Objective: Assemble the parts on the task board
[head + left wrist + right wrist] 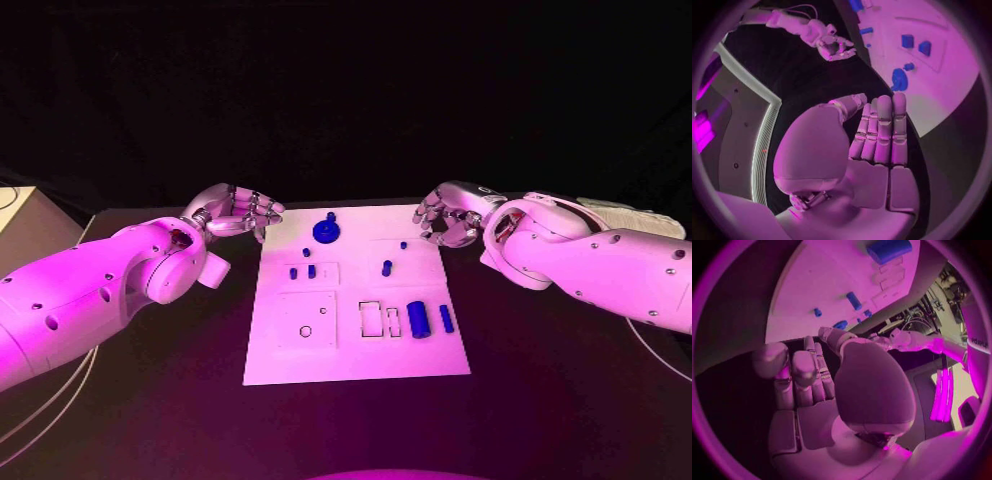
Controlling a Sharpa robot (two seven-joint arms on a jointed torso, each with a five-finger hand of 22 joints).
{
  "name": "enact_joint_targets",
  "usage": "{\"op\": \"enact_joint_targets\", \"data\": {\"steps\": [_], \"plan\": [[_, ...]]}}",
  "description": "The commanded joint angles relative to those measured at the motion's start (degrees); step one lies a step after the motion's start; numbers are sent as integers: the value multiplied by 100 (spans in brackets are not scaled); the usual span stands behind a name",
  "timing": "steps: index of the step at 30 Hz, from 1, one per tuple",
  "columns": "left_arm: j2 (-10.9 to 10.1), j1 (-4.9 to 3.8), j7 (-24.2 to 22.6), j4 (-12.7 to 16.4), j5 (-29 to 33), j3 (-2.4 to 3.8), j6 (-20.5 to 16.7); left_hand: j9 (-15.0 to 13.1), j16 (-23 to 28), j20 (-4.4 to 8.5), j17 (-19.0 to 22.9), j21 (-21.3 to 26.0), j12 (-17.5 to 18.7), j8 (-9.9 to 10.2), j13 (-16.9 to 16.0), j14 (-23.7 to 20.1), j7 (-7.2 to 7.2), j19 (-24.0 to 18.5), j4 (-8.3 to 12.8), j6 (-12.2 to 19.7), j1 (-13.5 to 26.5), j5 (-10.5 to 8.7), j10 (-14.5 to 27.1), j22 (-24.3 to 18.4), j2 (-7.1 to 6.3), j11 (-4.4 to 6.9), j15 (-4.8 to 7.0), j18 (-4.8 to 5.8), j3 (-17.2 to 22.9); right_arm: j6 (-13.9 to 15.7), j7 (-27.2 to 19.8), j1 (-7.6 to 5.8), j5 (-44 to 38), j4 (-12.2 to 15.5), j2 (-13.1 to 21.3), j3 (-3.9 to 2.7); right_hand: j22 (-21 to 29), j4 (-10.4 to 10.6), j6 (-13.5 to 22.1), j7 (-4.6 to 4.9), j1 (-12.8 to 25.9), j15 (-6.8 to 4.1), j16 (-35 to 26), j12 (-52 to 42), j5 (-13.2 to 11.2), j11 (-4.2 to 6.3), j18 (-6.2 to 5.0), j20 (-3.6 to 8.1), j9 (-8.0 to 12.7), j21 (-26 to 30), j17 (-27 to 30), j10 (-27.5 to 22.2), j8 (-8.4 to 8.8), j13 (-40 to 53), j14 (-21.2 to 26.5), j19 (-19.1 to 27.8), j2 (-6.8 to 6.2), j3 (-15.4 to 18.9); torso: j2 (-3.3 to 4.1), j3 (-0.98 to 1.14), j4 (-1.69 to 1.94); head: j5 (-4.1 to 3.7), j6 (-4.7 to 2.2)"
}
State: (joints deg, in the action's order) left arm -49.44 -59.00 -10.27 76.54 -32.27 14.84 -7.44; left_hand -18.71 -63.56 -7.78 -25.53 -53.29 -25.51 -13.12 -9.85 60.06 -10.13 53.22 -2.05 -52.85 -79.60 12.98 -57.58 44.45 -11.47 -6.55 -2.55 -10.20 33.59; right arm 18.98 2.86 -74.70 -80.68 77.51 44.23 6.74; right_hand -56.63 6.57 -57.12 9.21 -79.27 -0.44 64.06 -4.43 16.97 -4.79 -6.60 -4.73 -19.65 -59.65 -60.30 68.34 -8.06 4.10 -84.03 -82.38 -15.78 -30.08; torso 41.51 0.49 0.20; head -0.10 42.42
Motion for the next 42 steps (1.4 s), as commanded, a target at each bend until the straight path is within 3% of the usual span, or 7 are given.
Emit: {"op": "enact_joint_targets", "data": {"steps": [1, 6, 11, 17, 26, 42], "plan": [[-85, 74, -615, 210, 1438, 37, 122, -9, 18, 6, 8, 39, -36, -28, -10, -18, -1, 50, 12, -47, 56, -32, 6, -7, -3, 28, 40, -43, -35, -328, 486, 42, -1217, -9, -87, 12, -175, 5, -16, 47, 4, 34, 212, 63, -41, -65, 81, -20, -14, -160, -138, -92, 40, -11, -253, -23, -62, -27, -4, -1, -4, -5, -40], [-180, 166, -702, 456, 1635, 90, 173, -13, 25, 10, 13, 60, -49, -36, -14, -25, 1, 59, 17, -53, 48, -33, 15, -23, -12, 30, 42, -43, -60, -366, 622, 117, -1458, -139, -254, 33, -209, 5, 1, 75, 9, 65, 347, 87, -44, -99, 77, -48, -19, -191, -206, -183, 67, -21, -227, -7, -66, -18, 8, -12, 25, -9, -46], [-218, 199, -708, 574, 1575, 108, 220, -22, 39, -8, 29, 218, -96, -42, -25, -40, 1, 95, -100, -18, 186, -49, 83, -139, -86, 22, 24, -38, -266, -252, 695, 191, -1523, -294, -438, 39, -247, -1, -27, 73, -2, 71, 414, 88, -44, -103, 78, -57, -29, -225, -247, -221, 59, -23, -222, -3, -61, -23, 17, -4, -3, -10, -52], [-244, 209, -699, 625, 1535, 113, 227, -23, 44, -12, 36, 289, -114, -42, -28, -43, -1, 124, -147, 4, 218, -49, 107, -194, -113, 17, 22, -38, -340, -189, 715, 245, -1503, -367, -551, 42, -259, 16, -174, 24, 17, 70, 493, 79, -59, -89, 65, -72, -69, -228, -254, -284, -2, -21, -192, 29, -39, -8, 26, 2, 16, 1, -8], [-314, 211, -666, 673, 1497, 115, 208, -19, 50, -14, 41, 332, -122, -29, -28, -46, -10, 145, -160, 38, 208, -39, 129, -228, -128, 11, 19, -39, -370, -154, 725, 286, -1430, -381, -658, 43, -377, 44, -218, -8, 34, 51, 599, 49, -66, -61, 77, -68, -84, -333, -333, -232, -14, -4, -195, 14, -7, -20, 34, 12, 1, -3, 36], [-328, 212, -607, 738, 1469, 115, 214, -14, 56, -14, 47, 368, -128, -15, -27, -48, -24, 170, -160, 73, 170, -30, 152, -258, -123, 3, 15, -39, -380, -124, 764, 330, -1400, -536, -816, 47, -563, 60, -311, -40, 15, 28, 717, 27, -23, -27, 102, -51, -122, -500, -380, -106, -50, 20, -192, -13, 64, -117, 19, 3, 7, 0, 65]]}}
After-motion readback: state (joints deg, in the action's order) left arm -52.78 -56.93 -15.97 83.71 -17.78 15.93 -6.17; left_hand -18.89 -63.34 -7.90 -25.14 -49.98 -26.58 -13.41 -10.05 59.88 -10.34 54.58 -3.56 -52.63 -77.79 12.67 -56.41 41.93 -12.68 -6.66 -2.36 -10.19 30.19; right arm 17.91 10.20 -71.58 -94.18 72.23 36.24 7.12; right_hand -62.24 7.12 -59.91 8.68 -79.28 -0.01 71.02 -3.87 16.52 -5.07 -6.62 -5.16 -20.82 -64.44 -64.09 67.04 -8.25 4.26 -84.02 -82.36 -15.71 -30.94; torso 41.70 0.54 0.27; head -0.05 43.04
